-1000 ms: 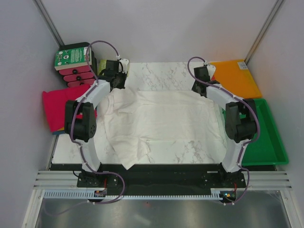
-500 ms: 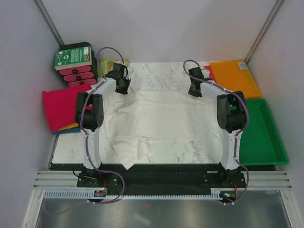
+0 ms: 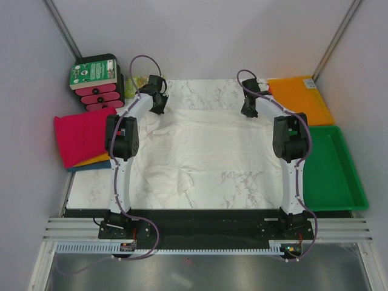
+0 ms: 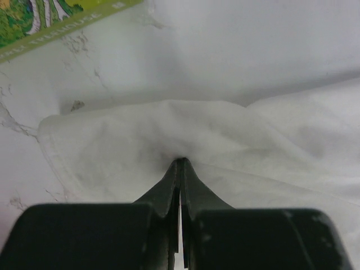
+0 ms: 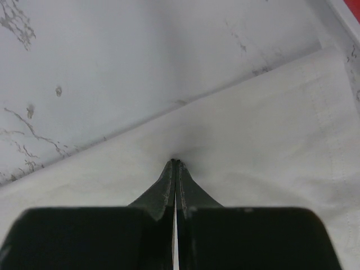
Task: Fold and stack the t-shirts
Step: Fold the tshirt
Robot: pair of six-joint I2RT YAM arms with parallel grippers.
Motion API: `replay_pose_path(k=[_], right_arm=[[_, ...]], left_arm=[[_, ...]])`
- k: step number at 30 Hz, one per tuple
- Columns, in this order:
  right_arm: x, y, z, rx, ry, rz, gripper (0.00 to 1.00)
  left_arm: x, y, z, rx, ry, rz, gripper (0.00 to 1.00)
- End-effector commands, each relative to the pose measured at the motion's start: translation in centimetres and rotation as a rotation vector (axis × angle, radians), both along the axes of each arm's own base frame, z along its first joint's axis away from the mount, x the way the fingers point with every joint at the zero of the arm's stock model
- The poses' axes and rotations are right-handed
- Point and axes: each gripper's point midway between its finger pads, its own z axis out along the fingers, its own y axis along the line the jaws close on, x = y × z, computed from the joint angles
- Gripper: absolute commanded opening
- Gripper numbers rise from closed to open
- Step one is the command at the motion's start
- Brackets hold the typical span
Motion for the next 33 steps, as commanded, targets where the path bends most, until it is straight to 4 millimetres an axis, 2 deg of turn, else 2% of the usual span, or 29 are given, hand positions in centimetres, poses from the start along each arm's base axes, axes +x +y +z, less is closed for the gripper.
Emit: replay_pose_path(k=[1,3,5,6,8,9,11,12,13,14,15,16,17,18,19,20,21,22,23,24,25,26,27,30,33], right_arm=[[-1.2,-2.1,-3.8,-0.008,0.115,-0.059,0.00],[-0.8,-2.2,-3.9,-0.012,0.113,-0.049,0.00],[-0.2,-1.7,-3.3,-0.008,0.092,-0.024,0.00],[0.3,-1.4,-1.6,-0.011,0.050,-0.009,0.00],[0.7,-0.9,0.2,-0.046,-0.041,0.018,0.00],[0.9,-0.6,2.9,-0.039,-0.129,0.024,0.04],[0.9,0.4,5.7,-0.034,-0.205,0.045,0.17],[0.7,0.6,8.2,-0.030,-0.252,0.047,0.40],[0.3,1.6,9.5,-0.042,-0.271,0.077,0.49],[-0.1,1.9,10.5,-0.052,-0.286,0.088,0.55],[-1.1,1.9,12.2,-0.064,-0.310,0.091,0.69],[-1.9,3.0,12.8,-0.066,-0.316,0.117,0.73],[-2.8,3.1,14.8,-0.068,-0.347,0.135,0.76],[-4.2,3.2,14.0,-0.080,-0.322,0.146,0.76],[-5.3,4.2,14.1,-0.078,-0.322,0.170,0.76],[-6.6,4.4,15.4,-0.067,-0.344,0.183,0.75],[-8.2,4.5,13.7,-0.072,-0.303,0.203,0.74],[-9.6,5.4,13.3,-0.063,-0.293,0.225,0.74],[-10.8,5.7,14.3,-0.035,-0.316,0.220,0.72],[-12.6,5.7,12.2,-0.030,-0.271,0.235,0.70],[-13.9,6.8,11.7,-0.008,-0.261,0.271,0.69],[-15.0,7.1,12.2,0.007,-0.276,0.282,0.65],[-16.4,7.4,10.4,0.022,-0.250,0.288,0.62],[-18.5,9.0,9.0,0.057,-0.230,0.318,0.52],[-19.2,10.8,8.3,0.057,-0.213,0.350,0.50]], left_arm=[[2.4,1.6,1.2,0.072,-0.044,-0.006,0.03],[3.0,1.8,1.0,0.080,-0.045,-0.006,0.04],[3.7,1.4,2.5,0.066,-0.078,-0.019,0.06],[3.9,0.9,4.1,0.038,-0.105,-0.032,0.08],[3.7,-0.1,6.3,-0.029,-0.141,-0.041,0.15],[3.0,-0.8,9.0,-0.077,-0.183,-0.061,0.21],[2.9,-1.7,12.3,-0.140,-0.266,-0.063,0.28],[2.1,-2.0,13.3,-0.158,-0.273,-0.069,0.35],[1.1,-2.4,16.7,-0.181,-0.321,-0.065,0.38],[0.1,-2.3,18.2,-0.189,-0.335,-0.062,0.40],[-1.6,-2.6,17.3,-0.209,-0.295,-0.073,0.42],[-3.5,-2.7,20.6,-0.242,-0.343,-0.089,0.42],[-5.0,-3.2,20.8,-0.267,-0.331,-0.120,0.42],[-7.3,-3.2,18.3,-0.265,-0.263,-0.132,0.42],[-9.2,-3.2,20.4,-0.273,-0.298,-0.151,0.41],[-10.6,-3.1,19.9,-0.267,-0.278,-0.160,0.41],[-12.7,-2.9,17.6,-0.250,-0.224,-0.170,0.40],[-13.9,-2.6,17.0,-0.241,-0.207,-0.180,0.39],[-15.3,-2.2,17.5,-0.232,-0.217,-0.183,0.38],[-17.0,-1.3,15.3,-0.192,-0.158,-0.172,0.36],[-18.0,-0.9,14.5,-0.175,-0.134,-0.175,0.36],[-18.9,-0.5,14.5,-0.160,-0.137,-0.175,0.34],[-20.5,-0.1,12.5,-0.147,-0.086,-0.180,0.33],[-22.7,0.4,10.3,-0.136,-0.045,-0.191,0.33],[-22.5,0.1,8.8,-0.143,-0.019,-0.189,0.33]])
